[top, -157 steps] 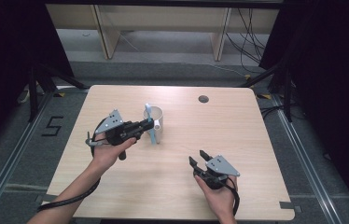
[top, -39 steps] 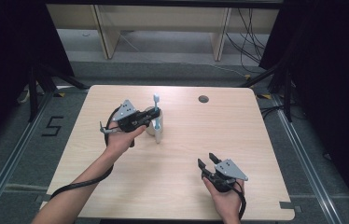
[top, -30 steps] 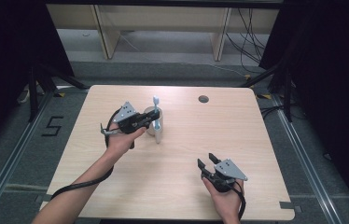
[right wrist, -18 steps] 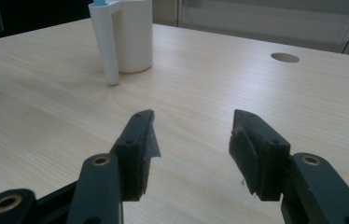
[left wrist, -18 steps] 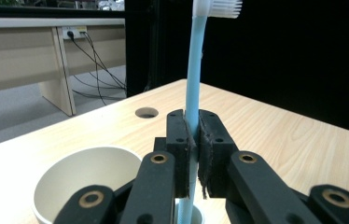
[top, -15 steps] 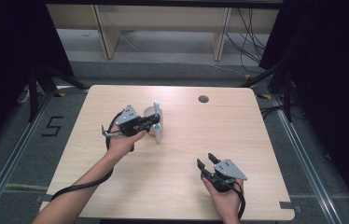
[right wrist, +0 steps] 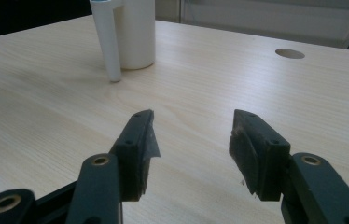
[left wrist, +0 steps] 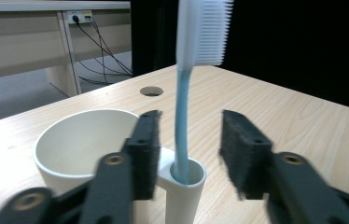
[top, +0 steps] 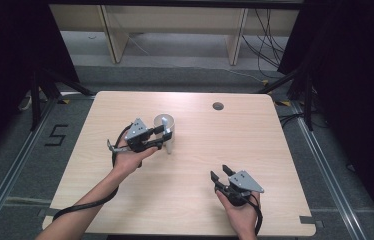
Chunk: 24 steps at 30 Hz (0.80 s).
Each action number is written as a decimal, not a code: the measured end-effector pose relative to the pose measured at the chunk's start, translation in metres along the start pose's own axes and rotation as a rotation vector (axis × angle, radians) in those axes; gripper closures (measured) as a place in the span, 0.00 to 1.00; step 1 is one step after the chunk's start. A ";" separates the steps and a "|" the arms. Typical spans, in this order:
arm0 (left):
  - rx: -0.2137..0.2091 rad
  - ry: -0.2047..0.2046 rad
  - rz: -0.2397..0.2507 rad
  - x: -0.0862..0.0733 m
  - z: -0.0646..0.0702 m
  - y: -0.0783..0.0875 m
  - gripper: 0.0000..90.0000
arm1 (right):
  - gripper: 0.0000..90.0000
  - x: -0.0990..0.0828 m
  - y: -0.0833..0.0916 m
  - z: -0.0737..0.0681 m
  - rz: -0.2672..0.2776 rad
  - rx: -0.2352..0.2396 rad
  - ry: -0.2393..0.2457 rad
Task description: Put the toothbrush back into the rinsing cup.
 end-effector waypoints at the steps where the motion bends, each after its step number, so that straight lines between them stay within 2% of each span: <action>1: 0.002 0.003 -0.001 0.000 0.001 0.001 0.56 | 0.55 0.001 0.000 0.002 0.016 -0.012 0.019; 3: 0.005 0.005 0.007 0.000 0.002 0.003 0.50 | 0.55 0.001 0.000 0.003 0.012 -0.018 0.028; 4: 0.013 0.008 0.001 0.000 0.002 0.004 0.46 | 0.55 -0.001 0.000 -0.001 -0.007 0.000 -0.018; 10: 0.010 0.015 -0.012 -0.005 0.002 0.012 0.40 | 0.55 0.000 -0.001 0.000 0.012 0.003 -0.014; 12: 0.006 0.021 -0.013 -0.007 0.002 0.017 0.39 | 0.55 0.000 -0.001 0.000 0.011 0.003 -0.015; 13: 0.005 0.017 -0.014 -0.007 0.002 0.019 0.38 | 0.55 0.000 -0.001 0.001 0.000 0.003 0.013; 15: 0.006 0.018 -0.010 -0.009 0.002 0.025 0.38 | 0.55 0.000 -0.001 0.002 0.010 -0.006 0.022; 16: 0.008 0.015 -0.012 -0.009 0.002 0.028 0.37 | 0.55 -0.001 -0.002 -0.001 -0.004 0.009 -0.002; 17: 0.009 0.011 -0.013 -0.010 0.001 0.031 0.37 | 0.55 -0.001 -0.003 -0.001 0.002 0.014 0.002; 18: 0.011 0.014 -0.014 -0.011 0.001 0.034 0.37 | 0.55 -0.001 -0.002 0.000 -0.001 -0.001 0.011; 19: 0.011 0.014 -0.012 -0.012 0.001 0.037 0.37 | 0.55 0.000 -0.003 0.000 0.006 0.011 0.017; 22: 0.013 0.019 -0.013 -0.015 0.001 0.043 0.37 | 0.55 -0.001 -0.002 0.000 0.001 0.002 0.014; 23: 0.011 0.016 -0.009 -0.016 0.001 0.046 0.37 | 0.55 -0.001 -0.003 -0.002 0.004 0.020 -0.003; 24: 0.012 0.018 -0.010 -0.018 0.001 0.048 0.37 | 0.55 -0.001 -0.002 -0.001 0.000 0.015 -0.004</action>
Point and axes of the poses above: each handheld gripper's, and its own axes: y roughly backward along the jaws, x roughly out of its top, z roughly to its right, the point moved 8 cm from there along -y, roughly forward along the jaws, and after that the axes turned 12 degrees about -z, right-handed, at the moved point
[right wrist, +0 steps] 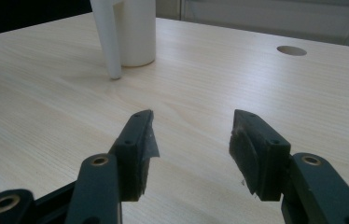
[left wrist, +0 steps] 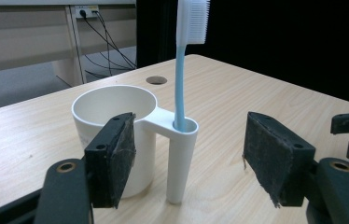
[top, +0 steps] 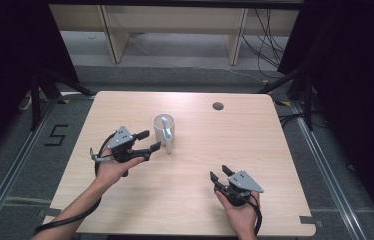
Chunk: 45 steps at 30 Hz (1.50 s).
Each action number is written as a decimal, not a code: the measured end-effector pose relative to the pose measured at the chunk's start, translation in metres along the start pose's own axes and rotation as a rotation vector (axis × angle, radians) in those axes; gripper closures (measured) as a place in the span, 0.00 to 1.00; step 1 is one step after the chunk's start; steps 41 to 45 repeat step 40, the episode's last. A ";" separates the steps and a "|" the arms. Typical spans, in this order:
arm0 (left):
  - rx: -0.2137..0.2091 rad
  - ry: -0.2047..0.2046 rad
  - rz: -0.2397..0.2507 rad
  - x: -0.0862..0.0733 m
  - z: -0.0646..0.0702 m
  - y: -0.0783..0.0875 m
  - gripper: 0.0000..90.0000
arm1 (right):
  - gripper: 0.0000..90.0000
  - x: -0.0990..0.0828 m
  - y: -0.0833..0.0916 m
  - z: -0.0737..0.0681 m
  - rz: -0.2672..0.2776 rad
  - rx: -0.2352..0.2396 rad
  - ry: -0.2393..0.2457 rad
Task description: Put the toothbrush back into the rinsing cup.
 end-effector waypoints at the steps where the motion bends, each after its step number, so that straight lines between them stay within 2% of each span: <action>1: 0.001 -0.003 -0.003 -0.001 0.000 0.002 0.37 | 0.55 0.000 0.000 0.000 -0.002 0.004 0.003; 8: 0.012 -0.016 -0.002 -0.010 0.001 0.017 0.36 | 0.55 0.000 0.000 0.000 -0.003 -0.003 0.007; 9: 0.013 -0.013 0.005 -0.011 0.001 0.020 0.36 | 0.55 0.000 0.001 0.002 -0.003 -0.019 0.019; 11: 0.020 -0.017 0.001 -0.013 0.001 0.025 0.36 | 0.55 0.000 0.000 0.000 0.001 -0.001 0.005; 12: 0.021 -0.017 0.010 -0.014 0.001 0.026 0.36 | 0.55 0.000 0.000 0.001 0.002 -0.013 0.014; 14: 0.029 -0.025 0.003 -0.019 0.002 0.031 0.36 | 0.55 -0.001 0.002 0.000 -0.010 -0.016 -0.005; 15: 0.032 -0.022 0.003 -0.022 0.002 0.033 0.36 | 0.55 0.001 0.002 0.003 -0.002 -0.027 0.018; 16: 0.027 -0.016 0.018 -0.025 0.003 0.034 0.36 | 0.55 0.000 0.002 0.002 -0.010 -0.012 0.012; 17: 0.037 -0.019 0.003 -0.028 0.003 0.037 0.36 | 0.55 0.002 0.002 0.005 0.007 -0.028 0.028; 18: 0.042 -0.018 0.002 -0.032 0.003 0.039 0.36 | 0.55 0.002 0.003 0.003 0.011 -0.018 0.009; 19: 0.045 -0.015 0.004 -0.035 0.003 0.040 0.36 | 0.55 0.002 0.004 0.003 0.002 -0.028 -0.007; 20: 0.047 -0.012 0.004 -0.039 0.003 0.042 0.36 | 0.55 0.003 0.003 0.003 0.012 -0.018 -0.002; 21: 0.039 -0.006 0.021 -0.043 0.003 0.042 0.36 | 0.55 0.004 0.003 0.006 0.018 -0.030 0.026; 23: 0.056 0.003 0.002 -0.054 0.003 0.047 0.36 | 0.55 0.004 0.003 0.006 0.018 -0.030 0.027; 26: 0.061 0.014 0.022 -0.067 0.002 0.051 0.36 | 0.55 0.004 0.005 0.007 0.015 -0.044 0.020; 27: 0.066 0.016 0.019 -0.072 0.001 0.053 0.36 | 0.55 0.004 0.005 0.008 0.017 -0.046 0.032; 29: 0.086 0.021 0.002 -0.080 0.000 0.056 0.35 | 0.55 0.004 0.004 0.007 0.018 -0.033 0.020; 33: 0.107 0.026 0.005 -0.090 -0.003 0.059 0.35 | 0.55 0.002 0.004 0.005 0.004 -0.034 0.017; 35: 0.107 0.023 0.031 -0.093 -0.003 0.058 0.35 | 0.55 0.002 0.003 0.005 0.004 -0.035 0.020; 37: 0.119 0.019 0.018 -0.096 -0.002 0.059 0.34 | 0.55 0.002 0.004 0.005 0.002 -0.033 0.021; 38: 0.119 0.019 0.027 -0.096 -0.002 0.059 0.34 | 0.55 0.004 0.003 0.006 0.021 -0.031 0.019; 45: 0.123 0.009 0.031 -0.096 -0.001 0.059 0.34 | 0.55 0.004 0.005 0.007 0.017 -0.031 0.014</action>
Point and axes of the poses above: each handheld gripper's, and its own axes: y roughly backward along the jaws, x roughly out of its top, z roughly to its right, the point moved 8 cm from there along -y, roughly forward along the jaws, and after that the axes turned 12 degrees about -z, right-handed, at the moved point
